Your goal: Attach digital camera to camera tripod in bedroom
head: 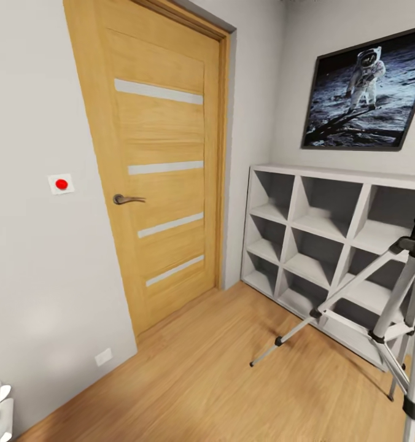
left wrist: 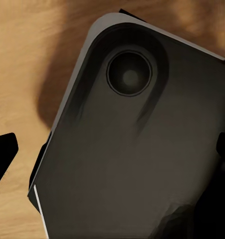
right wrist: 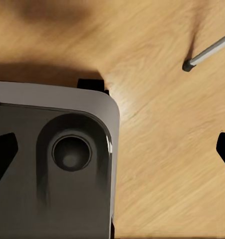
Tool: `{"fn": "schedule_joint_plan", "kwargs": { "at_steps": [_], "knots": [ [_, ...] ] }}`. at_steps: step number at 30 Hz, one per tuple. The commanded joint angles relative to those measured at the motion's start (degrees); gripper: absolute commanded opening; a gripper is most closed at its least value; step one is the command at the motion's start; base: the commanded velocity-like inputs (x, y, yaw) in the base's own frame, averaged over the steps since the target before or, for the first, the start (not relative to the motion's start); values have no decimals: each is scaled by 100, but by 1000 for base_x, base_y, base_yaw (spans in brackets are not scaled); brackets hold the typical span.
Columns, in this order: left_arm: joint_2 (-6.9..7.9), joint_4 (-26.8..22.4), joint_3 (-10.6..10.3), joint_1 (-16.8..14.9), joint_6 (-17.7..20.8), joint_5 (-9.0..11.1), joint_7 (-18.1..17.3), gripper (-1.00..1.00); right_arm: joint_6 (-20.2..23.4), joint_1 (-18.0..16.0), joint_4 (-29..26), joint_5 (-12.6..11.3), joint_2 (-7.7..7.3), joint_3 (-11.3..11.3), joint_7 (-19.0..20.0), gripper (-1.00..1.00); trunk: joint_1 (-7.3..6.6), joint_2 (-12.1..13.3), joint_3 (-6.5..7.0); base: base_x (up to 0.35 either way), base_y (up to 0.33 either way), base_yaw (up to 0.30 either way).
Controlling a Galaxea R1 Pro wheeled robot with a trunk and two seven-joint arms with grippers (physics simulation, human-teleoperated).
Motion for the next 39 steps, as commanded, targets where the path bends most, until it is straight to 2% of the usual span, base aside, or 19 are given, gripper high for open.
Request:
{"fn": "schedule_joint_plan", "kwargs": {
  "at_steps": [1, 11, 19, 39],
  "knots": [
    [-1, -9, 4, 3, -8, 17, 4, 100, -14, -3, 5, 14, -1, 15, -8, 100, 0, -2, -4, 0, 0, -262],
    [-10, -9, 13, 3, -8, 17, 4, 100, -17, -2, 5, 14, -1, 21, -1, 100, 0, -2, -4, 0, 0, -243],
    [-1, -9, 6, 3, -8, 24, 5, 100, -17, -2, 5, 15, -5, 23, 0, 100, 0, -2, -4, 11, -31, -62],
    [24, -9, 5, 3, -8, 26, 4, 100, -17, -2, 5, 23, -10, 40, 27, 100, 0, -2, -4, 126, -221, -3]
  ]
}}
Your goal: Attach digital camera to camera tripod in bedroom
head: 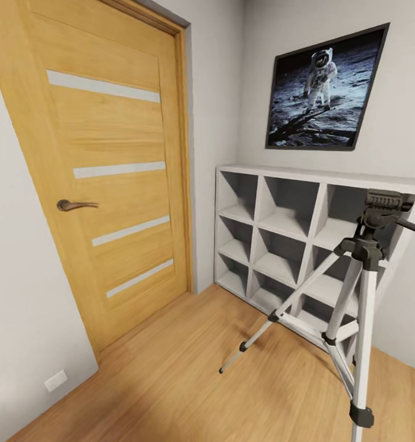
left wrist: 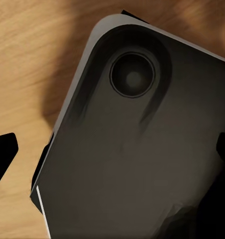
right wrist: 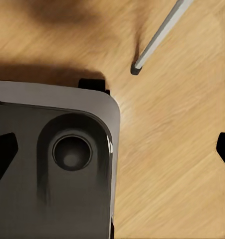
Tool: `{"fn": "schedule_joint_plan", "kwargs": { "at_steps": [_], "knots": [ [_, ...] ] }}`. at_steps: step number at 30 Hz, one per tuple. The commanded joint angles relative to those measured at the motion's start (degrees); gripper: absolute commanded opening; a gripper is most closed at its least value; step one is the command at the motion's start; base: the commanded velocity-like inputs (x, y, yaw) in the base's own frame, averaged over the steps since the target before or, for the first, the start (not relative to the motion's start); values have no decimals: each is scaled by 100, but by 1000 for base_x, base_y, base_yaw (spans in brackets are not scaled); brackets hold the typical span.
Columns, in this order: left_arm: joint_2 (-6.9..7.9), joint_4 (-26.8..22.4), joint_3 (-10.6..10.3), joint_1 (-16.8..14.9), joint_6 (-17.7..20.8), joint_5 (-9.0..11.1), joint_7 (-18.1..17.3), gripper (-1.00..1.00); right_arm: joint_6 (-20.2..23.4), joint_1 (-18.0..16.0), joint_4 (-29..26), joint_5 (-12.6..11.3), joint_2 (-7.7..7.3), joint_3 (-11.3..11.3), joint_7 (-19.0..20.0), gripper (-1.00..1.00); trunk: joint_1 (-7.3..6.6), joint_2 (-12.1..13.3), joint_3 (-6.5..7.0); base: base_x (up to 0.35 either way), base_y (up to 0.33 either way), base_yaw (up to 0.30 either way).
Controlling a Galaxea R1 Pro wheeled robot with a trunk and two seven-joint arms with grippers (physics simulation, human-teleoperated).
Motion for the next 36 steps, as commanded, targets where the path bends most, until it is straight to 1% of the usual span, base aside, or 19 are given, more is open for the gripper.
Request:
{"fn": "schedule_joint_plan", "kwargs": {
  "at_steps": [1, 25, 36],
  "knots": [
    [0, -9, 4, 3, -7, 17, 4, 100, -13, -3, 4, 15, -2, 17, -5, 100, 1, -2, -4, 77, -89, 0],
    [-7, -9, 11, 3, -7, 56, 4, 100, -20, -3, 4, 16, -2, 18, -5, 100, 1, -2, -4, 10, -12, 0],
    [-17, -9, 5, 3, -7, 27, 4, 100, -22, -2, 4, 15, -2, 16, -5, 100, 1, -2, -4, 37, -84, 0]
  ]
}}
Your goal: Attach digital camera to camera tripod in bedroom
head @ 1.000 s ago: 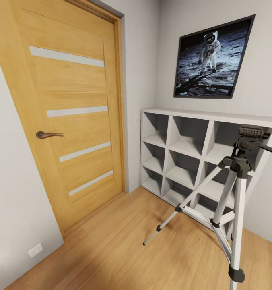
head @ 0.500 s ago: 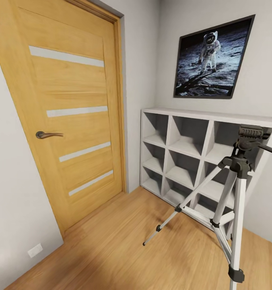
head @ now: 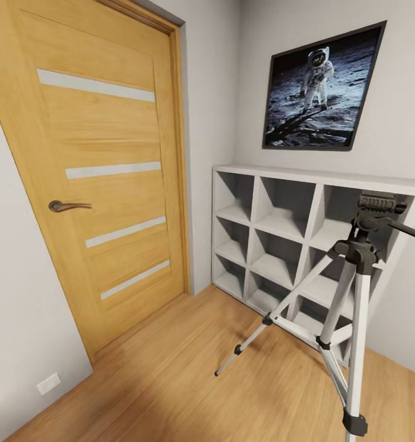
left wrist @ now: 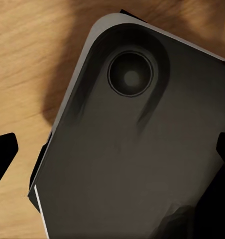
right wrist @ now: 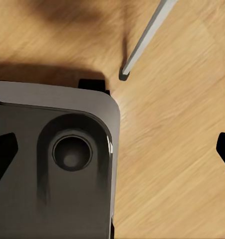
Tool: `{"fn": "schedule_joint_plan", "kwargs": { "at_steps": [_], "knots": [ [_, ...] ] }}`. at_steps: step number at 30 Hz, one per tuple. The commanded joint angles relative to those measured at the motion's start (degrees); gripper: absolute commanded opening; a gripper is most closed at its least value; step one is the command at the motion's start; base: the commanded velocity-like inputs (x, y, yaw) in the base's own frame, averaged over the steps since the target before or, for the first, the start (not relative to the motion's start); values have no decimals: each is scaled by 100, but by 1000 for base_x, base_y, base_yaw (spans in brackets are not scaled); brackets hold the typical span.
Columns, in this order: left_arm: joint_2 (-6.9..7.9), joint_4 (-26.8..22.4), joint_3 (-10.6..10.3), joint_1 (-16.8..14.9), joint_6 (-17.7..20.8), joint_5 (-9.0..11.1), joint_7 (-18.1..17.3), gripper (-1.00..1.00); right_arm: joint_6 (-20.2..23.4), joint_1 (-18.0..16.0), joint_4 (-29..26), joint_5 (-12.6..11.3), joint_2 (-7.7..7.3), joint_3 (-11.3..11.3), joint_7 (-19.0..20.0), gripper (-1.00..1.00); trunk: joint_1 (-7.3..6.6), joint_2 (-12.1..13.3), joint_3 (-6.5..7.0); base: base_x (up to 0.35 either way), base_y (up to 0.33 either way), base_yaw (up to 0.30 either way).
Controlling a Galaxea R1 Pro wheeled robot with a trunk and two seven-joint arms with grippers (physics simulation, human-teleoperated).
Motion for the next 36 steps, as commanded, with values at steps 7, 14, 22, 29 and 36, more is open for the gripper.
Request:
{"fn": "schedule_joint_plan", "kwargs": {
  "at_steps": [7, 14, 22, 29, 36],
  "knots": [
    [-1, -9, 4, 3, -7, 16, 4, 100, -14, -3, 4, 15, -2, 12, -5, 100, 0, -2, -4, 4, -11, 0],
    [-1, -9, 6, 3, -7, 19, 4, 100, -14, -4, 4, 15, -2, 17, -5, 100, 0, -2, -4, 1, -1, 0],
    [7, -9, 14, 3, -7, 24, 4, 100, -27, -3, 4, 15, -2, 8, -5, 100, 0, -2, -4, 0, 0, 0],
    [8, -9, 20, 3, -7, 24, 4, 100, -51, -3, 4, 15, 3, 2, -18, 100, 0, -2, -4, 0, 0, 0],
    [8, -9, 21, 3, -7, 24, 4, 100, -24, -3, 4, 15, 7, 1, -30, 100, 0, -2, -4, 0, 0, 0]
  ]
}}
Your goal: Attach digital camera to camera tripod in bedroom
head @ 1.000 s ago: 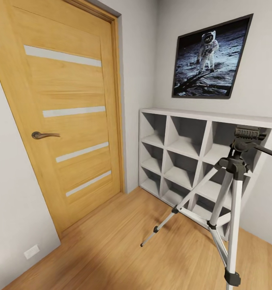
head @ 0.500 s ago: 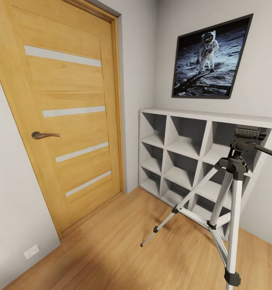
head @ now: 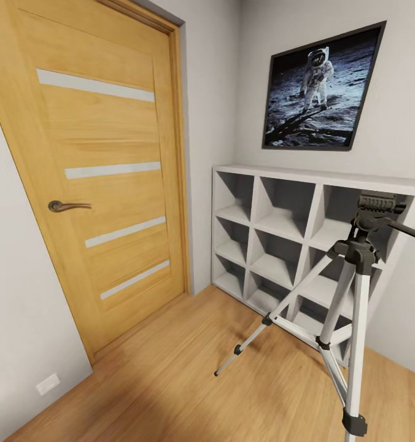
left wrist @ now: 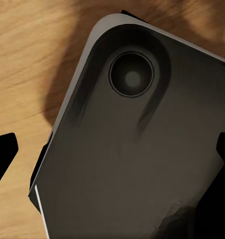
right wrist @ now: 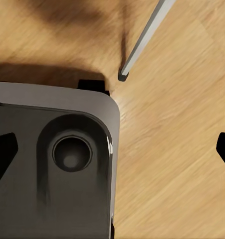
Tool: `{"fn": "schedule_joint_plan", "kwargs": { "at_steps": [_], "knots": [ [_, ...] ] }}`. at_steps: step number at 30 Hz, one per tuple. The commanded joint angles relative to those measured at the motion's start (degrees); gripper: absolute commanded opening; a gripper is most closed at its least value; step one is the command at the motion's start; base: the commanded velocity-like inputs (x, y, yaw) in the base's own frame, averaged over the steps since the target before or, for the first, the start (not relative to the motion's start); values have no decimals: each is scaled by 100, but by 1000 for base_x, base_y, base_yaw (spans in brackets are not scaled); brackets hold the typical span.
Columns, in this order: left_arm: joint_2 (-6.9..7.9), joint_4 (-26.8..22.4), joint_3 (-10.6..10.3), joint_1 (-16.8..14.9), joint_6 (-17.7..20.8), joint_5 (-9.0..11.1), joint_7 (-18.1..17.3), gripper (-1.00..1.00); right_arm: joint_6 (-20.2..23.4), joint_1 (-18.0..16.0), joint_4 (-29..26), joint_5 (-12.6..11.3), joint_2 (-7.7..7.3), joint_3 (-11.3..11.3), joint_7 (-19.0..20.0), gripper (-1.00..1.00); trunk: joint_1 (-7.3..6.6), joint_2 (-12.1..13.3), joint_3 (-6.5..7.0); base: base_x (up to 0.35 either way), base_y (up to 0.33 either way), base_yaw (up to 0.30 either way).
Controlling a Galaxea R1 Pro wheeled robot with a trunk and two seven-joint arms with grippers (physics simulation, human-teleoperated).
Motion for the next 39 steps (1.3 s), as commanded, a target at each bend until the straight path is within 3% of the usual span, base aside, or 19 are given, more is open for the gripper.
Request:
{"fn": "schedule_joint_plan", "kwargs": {
  "at_steps": [1, 39],
  "knots": [
    [0, -9, 4, 3, -7, 15, 4, 100, -13, -3, 4, 15, -1, 15, -6, 100, 0, -2, -4, 0, 0, -7],
    [-1, -9, -5, 3, -7, 15, 4, 100, -5, -6, 4, 15, -10, 15, 0, 100, 0, -2, 53, 0, 0, -185]
  ]
}}
